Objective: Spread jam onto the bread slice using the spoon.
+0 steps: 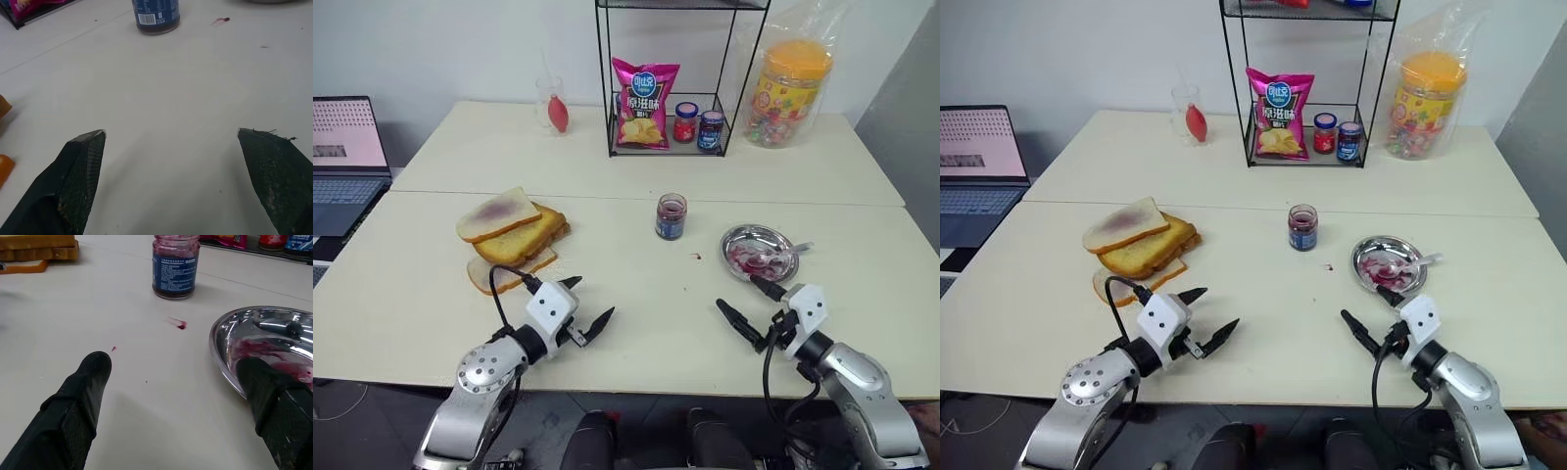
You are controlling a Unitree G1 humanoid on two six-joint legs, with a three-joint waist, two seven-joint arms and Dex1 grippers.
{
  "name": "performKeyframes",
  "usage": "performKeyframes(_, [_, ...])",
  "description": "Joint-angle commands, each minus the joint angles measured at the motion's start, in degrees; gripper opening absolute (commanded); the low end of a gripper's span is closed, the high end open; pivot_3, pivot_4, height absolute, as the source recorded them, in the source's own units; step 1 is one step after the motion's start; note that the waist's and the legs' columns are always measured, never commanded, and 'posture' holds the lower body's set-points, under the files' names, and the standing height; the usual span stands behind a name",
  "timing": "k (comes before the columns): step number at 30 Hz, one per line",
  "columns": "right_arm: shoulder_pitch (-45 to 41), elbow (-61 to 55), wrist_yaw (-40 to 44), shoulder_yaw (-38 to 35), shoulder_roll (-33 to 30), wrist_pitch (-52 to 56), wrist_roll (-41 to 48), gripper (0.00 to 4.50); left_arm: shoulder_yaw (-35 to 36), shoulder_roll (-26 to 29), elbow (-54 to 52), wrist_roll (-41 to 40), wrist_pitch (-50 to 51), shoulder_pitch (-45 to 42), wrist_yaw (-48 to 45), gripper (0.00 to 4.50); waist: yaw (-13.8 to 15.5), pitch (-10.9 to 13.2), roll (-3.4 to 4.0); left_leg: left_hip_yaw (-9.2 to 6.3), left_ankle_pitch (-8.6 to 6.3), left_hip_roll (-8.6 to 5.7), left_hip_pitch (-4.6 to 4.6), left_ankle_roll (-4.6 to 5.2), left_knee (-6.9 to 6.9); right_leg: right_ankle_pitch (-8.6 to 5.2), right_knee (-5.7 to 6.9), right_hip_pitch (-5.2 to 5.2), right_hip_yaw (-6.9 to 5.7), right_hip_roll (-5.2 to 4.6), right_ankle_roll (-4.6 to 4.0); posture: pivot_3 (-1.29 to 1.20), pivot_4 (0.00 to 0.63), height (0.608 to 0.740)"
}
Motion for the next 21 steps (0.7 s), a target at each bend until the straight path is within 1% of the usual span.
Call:
performKeyframes(1, [-0.1, -1.4, 0.4, -1.0, -0.3, -1.3, 0.4, 4.47, 1.7, 0.0, -3.0, -2.1, -1.8, 0.9, -0.7, 4.50, 0.0, 0.0, 0.00, 0.01, 0.00, 0.00, 0.00, 0.00, 0.01, 0.00, 0.00, 0.00, 0.01, 0.00, 0.00, 0.00, 0.150, 0.740])
performKeyframes(3, [-0.3, -1.3, 0.5, -0.9, -0.3, -1.4, 0.4, 4.47, 1.5, 0.7, -3.5, -1.4, -0.2, 1.4, -0.3, 4.50, 0.0, 0.0, 0.00, 0.02, 0.00, 0.00, 0.00, 0.00, 0.01, 0.00, 0.00, 0.00, 0.03, -0.01, 0.00, 0.00, 0.150, 0.740])
performKeyframes(13, [-0.7, -1.0, 0.6, 0.1, -0.2, -1.6, -0.2, 4.47, 2.0, 0.6, -3.5, 0.1, 0.1, 2.4, 1.6, 4.50, 0.0, 0.0, 0.00, 0.02, 0.00, 0.00, -0.01, 0.00, -0.01, 0.00, -0.01, -0.03, 0.02, -0.01, 0.00, 0.00, 0.150, 0.740])
performKeyframes(17, [-1.3, -1.4, 0.7, 0.9, -0.3, -1.7, -0.8, 4.47, 3.8, 1.3, -3.0, -4.0, -4.2, 3.3, -3.0, 4.50, 0.0, 0.0, 0.00, 0.03, 0.00, 0.01, -0.02, 0.00, -0.01, 0.00, -0.01, -0.05, 0.02, -0.01, 0.00, 0.00, 0.150, 0.740])
performKeyframes(18, [-1.5, -1.6, 0.9, 1.1, -0.4, -1.8, -0.9, 4.47, 4.0, 1.5, -3.0, -3.7, -5.8, 3.4, -3.4, 4.50, 0.0, 0.0, 0.00, 0.03, 0.00, 0.02, -0.04, 0.00, -0.01, 0.00, 0.00, -0.07, 0.02, -0.01, -0.01, 0.00, 0.150, 0.740])
performKeyframes(19, [-1.6, -1.7, 1.0, 1.3, -0.5, -1.9, -1.0, 4.47, 4.1, 1.6, -2.8, -3.4, -7.0, 3.4, -3.6, 4.50, 0.0, 0.0, 0.00, 0.03, 0.00, 0.03, -0.04, 0.00, -0.02, -0.01, 0.00, -0.08, 0.02, -0.01, -0.01, 0.00, 0.150, 0.740])
performKeyframes(21, [-2.1, -2.2, 1.3, 1.7, -0.8, -1.8, -1.0, 4.47, 4.9, 0.1, -3.0, -2.4, -8.0, 2.6, -0.9, 4.50, 0.0, 0.0, 0.00, 0.04, 0.00, 0.02, -0.05, -0.01, -0.02, -0.01, 0.00, -0.10, 0.03, -0.01, -0.02, 0.00, 0.150, 0.740])
